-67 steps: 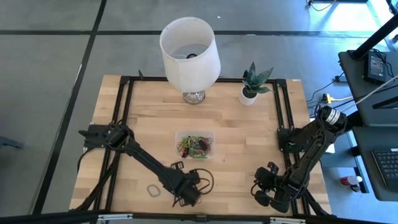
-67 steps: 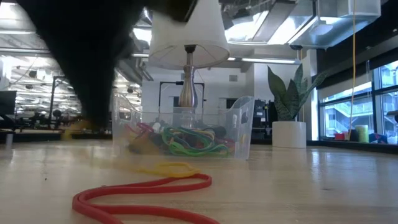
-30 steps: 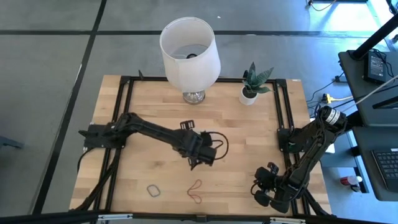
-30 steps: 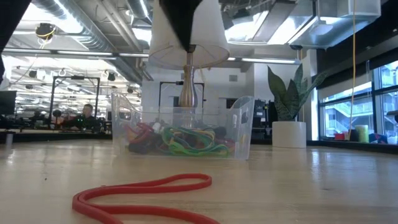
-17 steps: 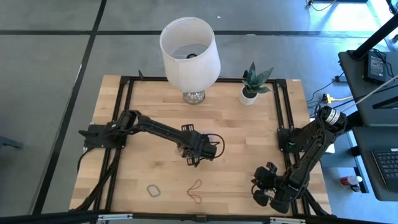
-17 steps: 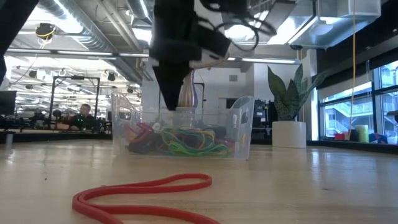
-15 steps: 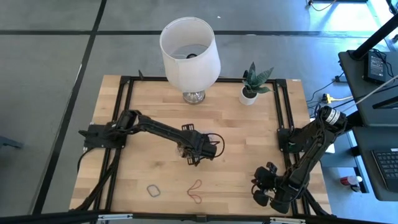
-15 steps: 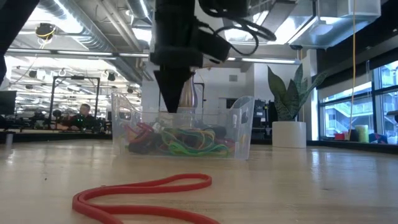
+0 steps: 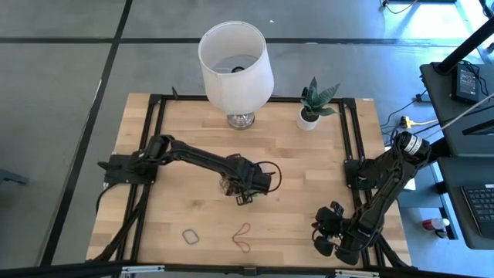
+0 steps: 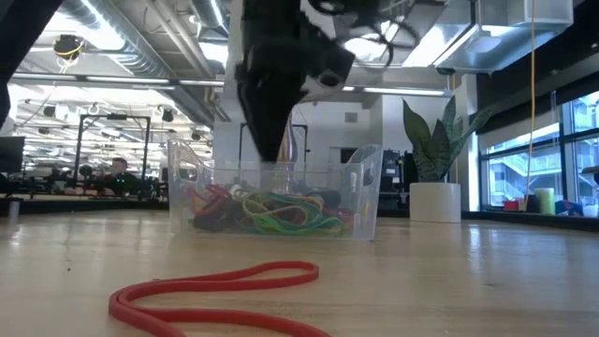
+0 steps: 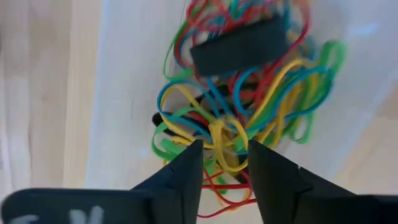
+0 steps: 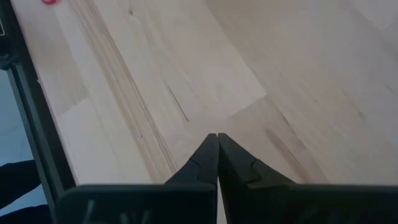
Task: Pick and place rubber bands into bin
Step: Put the left yellow rubber band into the transparent bin, then put the blue rubber band into the transparent bin
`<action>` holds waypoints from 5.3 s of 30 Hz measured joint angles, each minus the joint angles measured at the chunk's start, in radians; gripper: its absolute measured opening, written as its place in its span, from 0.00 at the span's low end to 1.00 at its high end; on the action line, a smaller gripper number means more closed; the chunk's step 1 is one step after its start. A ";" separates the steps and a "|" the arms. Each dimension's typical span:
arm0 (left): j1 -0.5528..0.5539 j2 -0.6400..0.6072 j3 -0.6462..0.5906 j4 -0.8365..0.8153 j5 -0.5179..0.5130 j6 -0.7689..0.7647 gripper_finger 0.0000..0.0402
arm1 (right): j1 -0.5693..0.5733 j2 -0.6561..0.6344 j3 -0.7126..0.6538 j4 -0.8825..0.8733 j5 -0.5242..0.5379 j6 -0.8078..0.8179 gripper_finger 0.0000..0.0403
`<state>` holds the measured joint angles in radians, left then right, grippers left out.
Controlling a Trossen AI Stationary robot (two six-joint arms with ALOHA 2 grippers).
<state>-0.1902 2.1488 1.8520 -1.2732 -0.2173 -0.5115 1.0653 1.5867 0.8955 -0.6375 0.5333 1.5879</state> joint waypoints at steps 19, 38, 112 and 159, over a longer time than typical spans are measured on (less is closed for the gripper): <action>-0.171 -0.142 0.136 0.012 -0.080 -0.046 0.10 | -0.005 0.000 0.000 0.046 -0.002 0.001 0.01; -0.282 -0.443 -0.384 0.530 -0.080 0.069 0.00 | -0.084 0.015 0.224 -0.218 -0.025 0.054 0.00; -0.601 -0.488 -0.610 0.427 -0.045 -0.518 0.00 | -0.183 -0.257 -0.248 0.263 -0.142 -0.354 0.00; -0.544 -0.210 -0.576 0.536 0.086 -0.270 0.22 | -0.037 -0.256 -0.280 0.331 -0.078 -0.178 0.00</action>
<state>-0.7345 1.9385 1.2757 -0.7368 -0.1314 -0.7817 1.0279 1.3308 0.6159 -0.3061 0.4549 1.4101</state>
